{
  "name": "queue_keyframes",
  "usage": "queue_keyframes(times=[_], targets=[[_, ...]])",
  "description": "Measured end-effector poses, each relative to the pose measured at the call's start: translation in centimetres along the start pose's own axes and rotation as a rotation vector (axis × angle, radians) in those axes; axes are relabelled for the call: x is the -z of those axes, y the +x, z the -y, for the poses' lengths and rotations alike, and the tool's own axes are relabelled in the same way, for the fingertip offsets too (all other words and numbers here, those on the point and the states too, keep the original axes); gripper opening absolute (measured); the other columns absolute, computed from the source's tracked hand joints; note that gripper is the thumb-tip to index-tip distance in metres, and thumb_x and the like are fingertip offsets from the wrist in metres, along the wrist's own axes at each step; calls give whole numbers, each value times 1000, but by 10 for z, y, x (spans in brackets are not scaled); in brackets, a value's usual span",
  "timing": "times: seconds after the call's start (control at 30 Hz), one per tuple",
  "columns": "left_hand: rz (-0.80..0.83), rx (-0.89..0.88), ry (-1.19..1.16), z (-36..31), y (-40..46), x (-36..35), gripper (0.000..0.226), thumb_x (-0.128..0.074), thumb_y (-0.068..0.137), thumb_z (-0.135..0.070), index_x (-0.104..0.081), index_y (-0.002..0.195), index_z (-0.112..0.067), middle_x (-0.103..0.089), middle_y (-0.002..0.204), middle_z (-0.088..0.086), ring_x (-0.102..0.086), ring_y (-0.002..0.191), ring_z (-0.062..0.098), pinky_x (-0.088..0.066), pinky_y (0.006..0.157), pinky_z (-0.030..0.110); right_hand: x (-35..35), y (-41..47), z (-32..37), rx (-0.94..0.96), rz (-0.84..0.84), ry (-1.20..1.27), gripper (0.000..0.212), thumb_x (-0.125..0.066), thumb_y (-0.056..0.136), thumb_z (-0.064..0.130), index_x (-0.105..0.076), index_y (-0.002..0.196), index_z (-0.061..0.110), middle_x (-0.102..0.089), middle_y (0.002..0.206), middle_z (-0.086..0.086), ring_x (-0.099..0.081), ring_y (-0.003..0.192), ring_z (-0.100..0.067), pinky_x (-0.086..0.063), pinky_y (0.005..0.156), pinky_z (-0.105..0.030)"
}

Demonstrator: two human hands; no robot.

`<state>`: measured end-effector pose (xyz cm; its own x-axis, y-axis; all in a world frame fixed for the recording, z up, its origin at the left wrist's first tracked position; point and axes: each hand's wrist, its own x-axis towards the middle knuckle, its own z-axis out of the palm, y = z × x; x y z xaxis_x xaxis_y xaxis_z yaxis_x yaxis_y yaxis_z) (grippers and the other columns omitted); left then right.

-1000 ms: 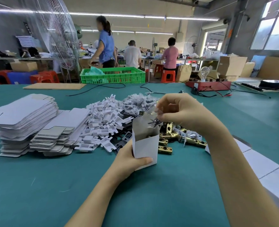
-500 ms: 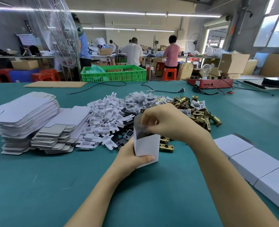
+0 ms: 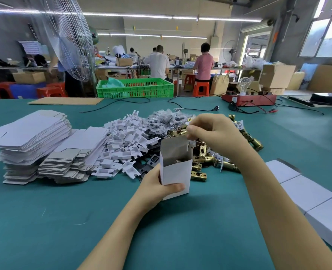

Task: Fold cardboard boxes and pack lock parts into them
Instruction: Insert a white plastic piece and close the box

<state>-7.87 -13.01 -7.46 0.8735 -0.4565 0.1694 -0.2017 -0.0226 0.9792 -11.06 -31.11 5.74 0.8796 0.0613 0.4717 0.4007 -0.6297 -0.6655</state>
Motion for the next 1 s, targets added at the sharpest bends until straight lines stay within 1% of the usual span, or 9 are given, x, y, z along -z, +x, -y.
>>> queue_keyframes(times=[0.13, 0.23, 0.3, 0.43, 0.6, 0.7, 0.8, 0.9, 1.0], targets=[[11, 3, -29, -4, 0, 0, 46, -80, 66, -16, -68, 108, -32, -73, 104, -5, -68, 98, 13, -53, 75, 21, -21, -12, -18, -299, -43, 387, 23, -51, 98, 29, -67, 91, 13, -71, 78, 6, -67, 73, -7, -55, 75, -32], [5, 3, -66, -5, -1, 1, 48, -80, 67, -16, -65, 111, -25, -74, 102, -5, -70, 95, 11, -52, 73, 18, -39, -26, -31, -338, -55, 628, 25, -49, 98, 37, -65, 104, 18, -70, 93, 11, -66, 83, -8, -53, 82, -35], [-1, 2, -70, -6, -1, 0, 49, -80, 67, -19, -64, 113, -24, -74, 103, -6, -70, 95, 10, -52, 72, 16, -49, -32, -37, -317, -95, 709, 27, -48, 99, 37, -60, 113, 18, -70, 98, 9, -66, 86, -12, -54, 76, -29], [-29, -8, -44, -7, -1, -4, 49, -81, 69, -16, -63, 114, -25, -74, 102, -9, -69, 95, 6, -51, 74, 15, -71, -42, -46, -388, -126, 765, 22, -43, 102, 32, -62, 109, 24, -73, 100, 5, -67, 83, -13, -50, 72, -30], [-121, -27, 58, -5, -3, -7, 53, -83, 76, -8, -58, 117, -31, -72, 106, -11, -66, 100, 3, -52, 79, 18, -84, -52, -52, -479, -23, 756, 34, -39, 100, 47, -73, 97, 42, -73, 105, 7, -68, 93, -8, -53, 73, -22], [-249, -65, 38, -8, -11, -15, 49, -79, 74, -37, -53, 116, -33, -71, 105, -11, -66, 98, 5, -52, 86, 28, -85, -52, -55, -495, 6, 810, 35, -42, 95, 54, -74, 101, 39, -72, 110, 5, -67, 103, -11, -53, 83, -27], [-441, -128, -138, -14, -19, -29, 50, -50, 80, -63, -52, 116, -28, -66, 111, 1, -62, 100, 14, -50, 88, 32, -87, -51, -56, -522, 9, 843, 40, -42, 94, 56, -76, 97, 35, -72, 111, 2, -67, 104, -11, -50, 90, -30], [-441, -54, -395, -20, -20, -40, 43, -40, 97, -57, -67, 106, -25, -75, 99, -4, -69, 87, 7, -55, 68, 20, -88, -52, -56, -532, 24, 872, 41, -39, 95, 57, -76, 96, 38, -71, 112, 4, -66, 105, -8, -51, 84, -23], [-394, 26, -440, -23, -18, -38, 43, -43, 90, -59, -77, 89, -34, -77, 94, -6, -71, 80, 6, -55, 59, 19, -88, -52, -53, -538, 20, 894, 41, -38, 96, 57, -75, 96, 39, -72, 112, 3, -66, 105, -8, -52, 78, -18]])
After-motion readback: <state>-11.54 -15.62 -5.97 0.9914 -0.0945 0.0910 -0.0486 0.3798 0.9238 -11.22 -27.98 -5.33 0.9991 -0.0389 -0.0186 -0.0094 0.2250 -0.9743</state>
